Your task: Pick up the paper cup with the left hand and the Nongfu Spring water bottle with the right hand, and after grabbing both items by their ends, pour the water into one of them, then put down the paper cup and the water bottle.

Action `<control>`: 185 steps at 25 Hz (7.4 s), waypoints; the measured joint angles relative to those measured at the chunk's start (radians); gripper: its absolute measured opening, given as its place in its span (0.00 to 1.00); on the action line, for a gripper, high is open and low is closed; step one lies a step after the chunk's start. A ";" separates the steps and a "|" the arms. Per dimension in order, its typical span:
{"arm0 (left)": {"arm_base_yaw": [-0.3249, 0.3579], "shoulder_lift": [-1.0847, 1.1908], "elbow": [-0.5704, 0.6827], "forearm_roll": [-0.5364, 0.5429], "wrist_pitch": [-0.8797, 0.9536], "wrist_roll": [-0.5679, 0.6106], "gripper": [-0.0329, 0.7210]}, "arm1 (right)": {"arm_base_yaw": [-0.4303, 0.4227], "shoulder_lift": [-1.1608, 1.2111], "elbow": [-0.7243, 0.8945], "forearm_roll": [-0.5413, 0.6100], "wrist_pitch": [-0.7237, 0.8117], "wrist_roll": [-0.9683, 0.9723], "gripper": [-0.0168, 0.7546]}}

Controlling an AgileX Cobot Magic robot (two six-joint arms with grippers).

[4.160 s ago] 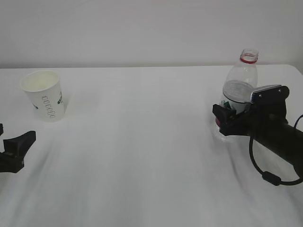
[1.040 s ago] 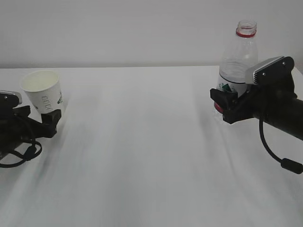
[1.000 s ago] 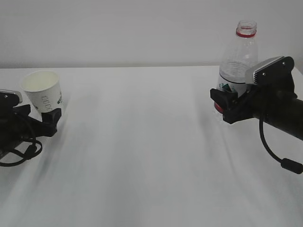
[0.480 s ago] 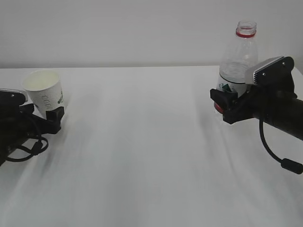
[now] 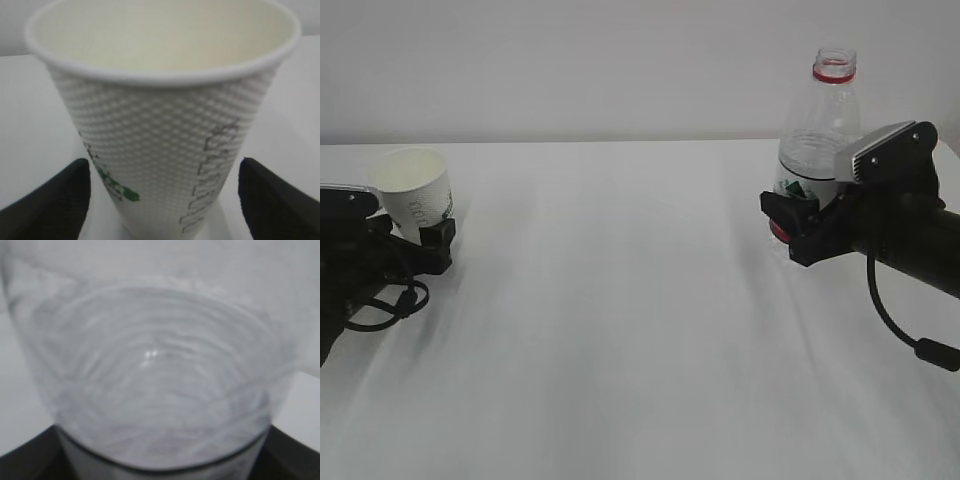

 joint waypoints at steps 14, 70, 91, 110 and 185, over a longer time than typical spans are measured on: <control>0.000 0.051 -0.095 0.000 0.000 0.000 0.95 | 0.000 0.000 0.000 -0.008 0.000 0.000 0.73; 0.000 -0.150 -0.060 0.761 0.037 -0.341 0.84 | 0.000 0.000 0.000 -0.084 0.002 0.022 0.73; -0.180 -0.157 -0.060 0.978 0.039 -0.431 0.84 | 0.000 0.000 0.000 -0.217 0.004 0.061 0.73; -0.324 -0.157 -0.060 0.978 0.007 -0.373 0.84 | 0.000 0.000 0.000 -0.332 -0.002 0.063 0.73; -0.370 -0.162 -0.060 1.059 0.005 -0.332 0.84 | 0.078 -0.002 -0.151 -0.165 -0.061 -0.743 0.73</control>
